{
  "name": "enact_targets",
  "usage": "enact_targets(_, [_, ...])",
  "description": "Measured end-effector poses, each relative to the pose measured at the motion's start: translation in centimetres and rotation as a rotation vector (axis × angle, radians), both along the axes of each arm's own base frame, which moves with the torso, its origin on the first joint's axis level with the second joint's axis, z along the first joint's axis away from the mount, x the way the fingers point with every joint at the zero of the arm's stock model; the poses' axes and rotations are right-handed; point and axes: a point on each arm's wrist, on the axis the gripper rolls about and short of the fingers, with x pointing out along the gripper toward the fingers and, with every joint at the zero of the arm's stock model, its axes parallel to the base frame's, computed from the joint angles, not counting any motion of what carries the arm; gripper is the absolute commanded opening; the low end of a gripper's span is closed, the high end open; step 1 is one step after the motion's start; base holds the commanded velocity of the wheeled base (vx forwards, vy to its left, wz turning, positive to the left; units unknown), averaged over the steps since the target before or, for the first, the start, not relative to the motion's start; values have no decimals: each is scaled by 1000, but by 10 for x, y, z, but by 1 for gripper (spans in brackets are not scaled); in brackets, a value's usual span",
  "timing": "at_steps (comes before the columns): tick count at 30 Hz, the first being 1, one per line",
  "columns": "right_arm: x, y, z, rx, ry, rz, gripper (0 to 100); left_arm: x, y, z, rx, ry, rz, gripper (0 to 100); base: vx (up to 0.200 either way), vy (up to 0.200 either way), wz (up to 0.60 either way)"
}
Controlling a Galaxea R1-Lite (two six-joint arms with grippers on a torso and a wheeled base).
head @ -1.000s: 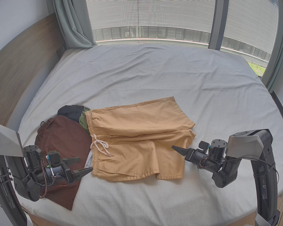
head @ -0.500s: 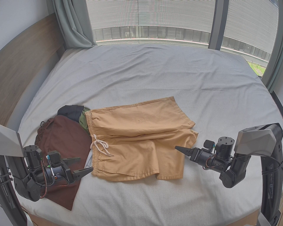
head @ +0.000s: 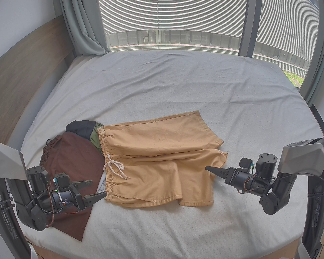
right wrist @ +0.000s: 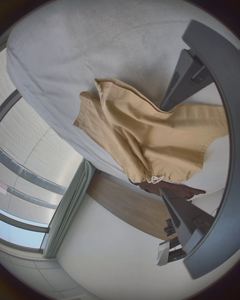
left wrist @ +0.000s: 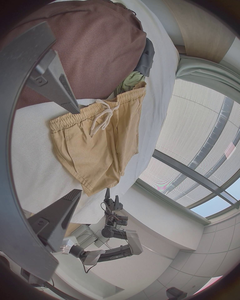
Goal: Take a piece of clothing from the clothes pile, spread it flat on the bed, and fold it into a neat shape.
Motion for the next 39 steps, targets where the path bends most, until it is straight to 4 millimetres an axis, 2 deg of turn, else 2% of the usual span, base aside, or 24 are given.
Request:
enact_targets(7, [-5,-6,20,15,-42,9,100,0,0,0,0,0,0,100,0,0,0])
enact_targets(15, [-1,-26,26,-9,-83,-41,100,0,-1,0,0,1,-2,100,0,0,0])
enact_targets(21, [-5,-35,9,-79,-70,-37,100,0,-1,0,0,1,-2,100,0,0,0])
enact_targets(39, [-57,-37,-26,-181,80,132,100,0,-1,-1,0,4,-3,100,0,0,0])
